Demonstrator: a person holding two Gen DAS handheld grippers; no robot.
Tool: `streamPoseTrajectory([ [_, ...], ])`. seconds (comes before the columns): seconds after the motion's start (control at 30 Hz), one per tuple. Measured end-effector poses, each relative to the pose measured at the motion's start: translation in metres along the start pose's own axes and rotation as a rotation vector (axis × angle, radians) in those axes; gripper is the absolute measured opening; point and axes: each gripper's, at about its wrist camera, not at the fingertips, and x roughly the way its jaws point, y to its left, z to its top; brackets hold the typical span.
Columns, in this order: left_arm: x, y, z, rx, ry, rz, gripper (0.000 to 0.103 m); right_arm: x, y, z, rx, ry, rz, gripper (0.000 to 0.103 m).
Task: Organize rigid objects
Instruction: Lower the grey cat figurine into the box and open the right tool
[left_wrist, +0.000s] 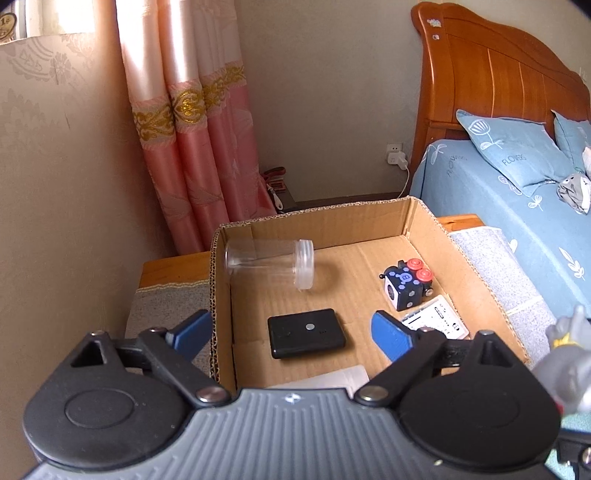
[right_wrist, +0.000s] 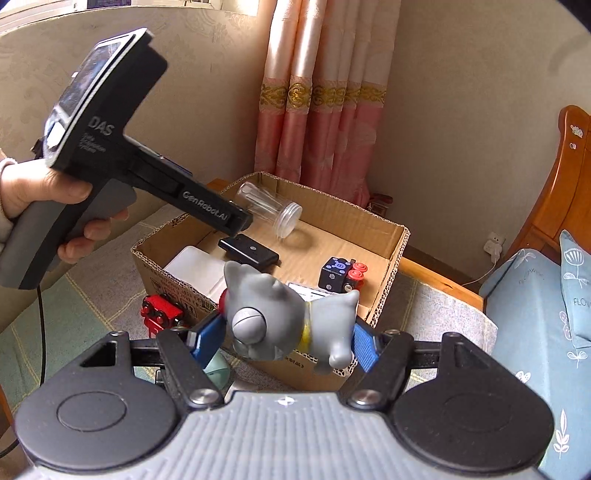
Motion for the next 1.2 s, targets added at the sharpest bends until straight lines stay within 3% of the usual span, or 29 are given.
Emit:
streamPoseTrajectory([
  [0.13,-0.022,0.002,-0.019,-0.015,-0.013,0.012,0.099,0.007,-0.005,0.005,0.012,0.003,-0.005,0.075],
  [0.4,-0.058,0.005,-0.067,-0.057,0.008,0.049,0.100,0.035,-0.017,0.026,0.040,0.034,0.001,0.075],
  [0.8,-0.097,0.007,-0.108,-0.119,0.016,0.066,0.100,0.100,-0.013,0.088,0.057,0.069,0.014,0.076],
  [0.87,-0.100,0.007,-0.110,-0.120,0.012,0.078,0.100,0.112,-0.013,0.096,0.065,0.066,-0.001,0.078],
  [0.93,-0.103,0.007,-0.110,-0.118,0.011,0.083,0.100,0.119,-0.014,0.099,0.078,0.067,-0.006,0.096],
  [1.0,-0.104,0.008,-0.111,-0.117,0.011,0.084,0.100,0.119,-0.016,0.098,0.098,0.062,-0.010,0.103],
  [1.2,-0.103,0.009,-0.112,-0.128,0.015,0.071,0.100,0.106,-0.017,0.091,0.113,0.073,-0.026,0.103],
])
